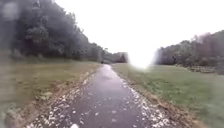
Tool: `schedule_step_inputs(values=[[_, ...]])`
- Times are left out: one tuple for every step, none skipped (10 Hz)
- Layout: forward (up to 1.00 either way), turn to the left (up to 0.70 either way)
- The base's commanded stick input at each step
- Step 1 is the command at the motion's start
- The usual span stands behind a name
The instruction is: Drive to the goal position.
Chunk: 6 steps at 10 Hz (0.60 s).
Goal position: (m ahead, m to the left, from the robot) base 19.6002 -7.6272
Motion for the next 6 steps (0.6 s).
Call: schedule_step_inputs(values=[[0.50, 0.50], [0.50, 0.26], [0.50, 0.00], [0.50, 0.00], [0.50, 0.00], [0.50, 0.00]])
